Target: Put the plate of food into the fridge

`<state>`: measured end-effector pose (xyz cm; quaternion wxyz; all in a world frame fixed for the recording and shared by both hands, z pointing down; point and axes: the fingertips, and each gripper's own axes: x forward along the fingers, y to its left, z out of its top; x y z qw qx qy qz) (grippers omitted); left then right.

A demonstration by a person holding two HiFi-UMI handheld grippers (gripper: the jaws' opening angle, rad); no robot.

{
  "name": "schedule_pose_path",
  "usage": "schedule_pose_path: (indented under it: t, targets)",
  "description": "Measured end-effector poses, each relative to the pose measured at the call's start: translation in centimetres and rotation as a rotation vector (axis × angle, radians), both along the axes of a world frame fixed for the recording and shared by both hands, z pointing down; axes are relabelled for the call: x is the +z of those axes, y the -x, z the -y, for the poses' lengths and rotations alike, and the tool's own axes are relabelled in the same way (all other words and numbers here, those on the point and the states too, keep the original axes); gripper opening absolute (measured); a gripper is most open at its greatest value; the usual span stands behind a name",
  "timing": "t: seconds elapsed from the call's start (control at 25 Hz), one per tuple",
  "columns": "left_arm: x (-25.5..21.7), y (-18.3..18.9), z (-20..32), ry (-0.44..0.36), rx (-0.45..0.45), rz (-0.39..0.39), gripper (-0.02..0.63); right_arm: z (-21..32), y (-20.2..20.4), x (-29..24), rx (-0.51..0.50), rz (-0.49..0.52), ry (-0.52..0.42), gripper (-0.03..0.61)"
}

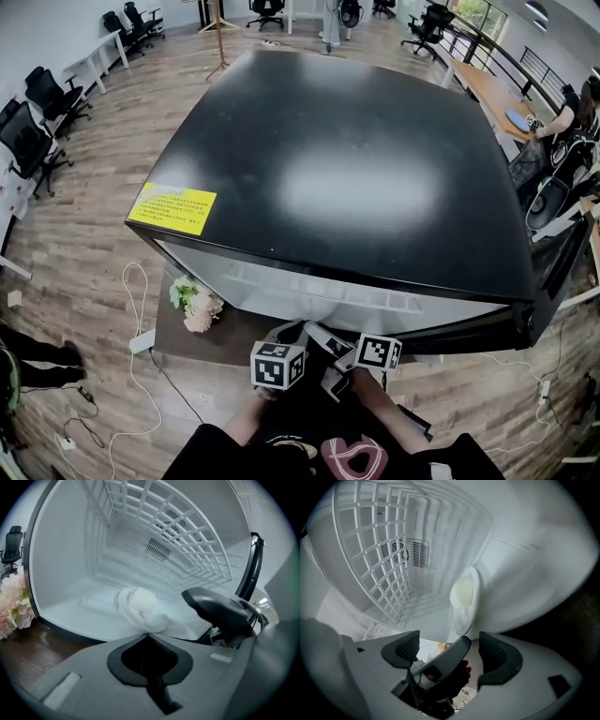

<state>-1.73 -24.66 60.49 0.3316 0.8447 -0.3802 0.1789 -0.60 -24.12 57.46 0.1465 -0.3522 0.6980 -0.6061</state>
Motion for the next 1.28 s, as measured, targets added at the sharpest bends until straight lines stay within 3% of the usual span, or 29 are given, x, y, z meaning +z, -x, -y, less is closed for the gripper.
schedule_pose_path:
  t: [0.2, 0.56, 0.88, 1.04, 1.28]
  targets:
    - [-0.2, 0.1, 0.5, -0.018, -0.010, -0.009, 0.008, -1.5, -0.5, 0.0, -0.006, -0.013, 0.002, 0.390]
    - [-0.1, 0.6, 1.3, -0.023, -0.030, -0.009, 0.008, -3.9, -2.9, -1.4, 0.022, -0.119, -0.082, 0.389]
    - [0.0, 0.6, 1.2, -0.025, -0.016, 0.006, 0.008, -5.0, -5.2, -2.2, 0.103, -0.260, -0.152, 0.387]
    - [-0.3, 0.7, 1.1, -0.033, -0.021, 0.015, 0.008, -5.3, -5.7, -2.4, 0.136, -0.278, -0.158, 0.383]
    - [-0.8, 0.8, 0.9, -0.051, -0.049, 0.073, 0.008, -5.5, -6.2, -2.4, 0.149, -0.300, -0.163, 0.385]
